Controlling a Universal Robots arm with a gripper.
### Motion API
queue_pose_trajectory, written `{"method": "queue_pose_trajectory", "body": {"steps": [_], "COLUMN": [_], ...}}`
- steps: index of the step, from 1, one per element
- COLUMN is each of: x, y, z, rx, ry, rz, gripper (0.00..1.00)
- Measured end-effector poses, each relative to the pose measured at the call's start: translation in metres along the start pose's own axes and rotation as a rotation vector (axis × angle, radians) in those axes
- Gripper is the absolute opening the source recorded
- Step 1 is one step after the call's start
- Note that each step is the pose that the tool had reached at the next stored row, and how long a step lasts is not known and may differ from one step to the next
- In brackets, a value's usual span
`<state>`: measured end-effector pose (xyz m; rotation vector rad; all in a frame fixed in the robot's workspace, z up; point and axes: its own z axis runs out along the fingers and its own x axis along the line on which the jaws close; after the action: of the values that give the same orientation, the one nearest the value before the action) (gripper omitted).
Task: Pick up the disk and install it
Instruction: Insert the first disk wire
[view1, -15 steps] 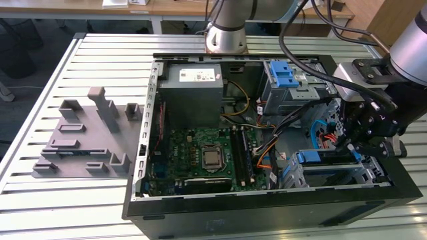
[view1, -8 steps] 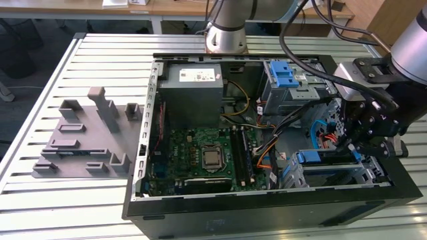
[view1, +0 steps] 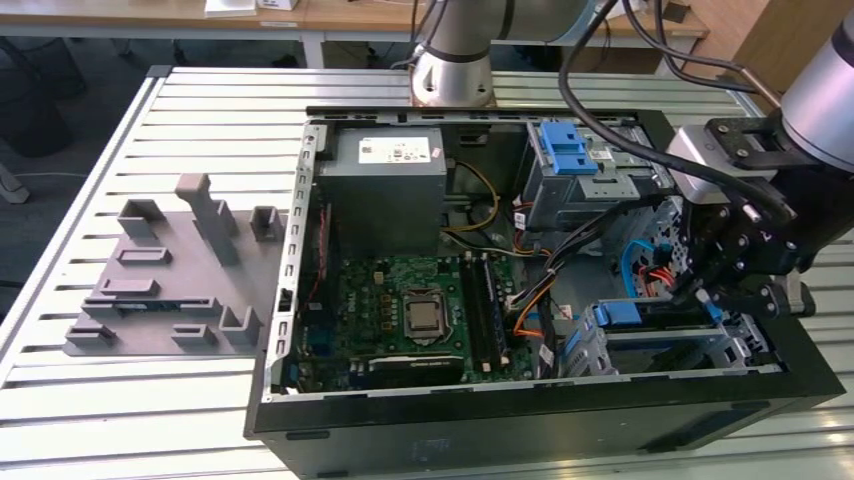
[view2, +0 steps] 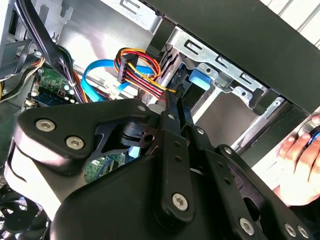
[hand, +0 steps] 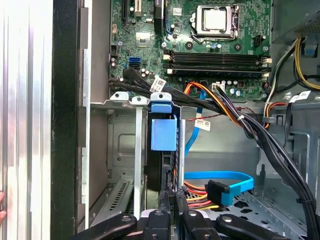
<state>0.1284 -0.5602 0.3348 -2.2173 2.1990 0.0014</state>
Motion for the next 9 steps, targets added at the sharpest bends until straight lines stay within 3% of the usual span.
{"method": "queue_pose_trajectory", "body": {"steps": [9], "x": [0.0005], "y": [0.0], "z": [0.0019], "rx": [0.0], "ry": [0.0001], "rz": [0.0], "gripper": [0.16]}}
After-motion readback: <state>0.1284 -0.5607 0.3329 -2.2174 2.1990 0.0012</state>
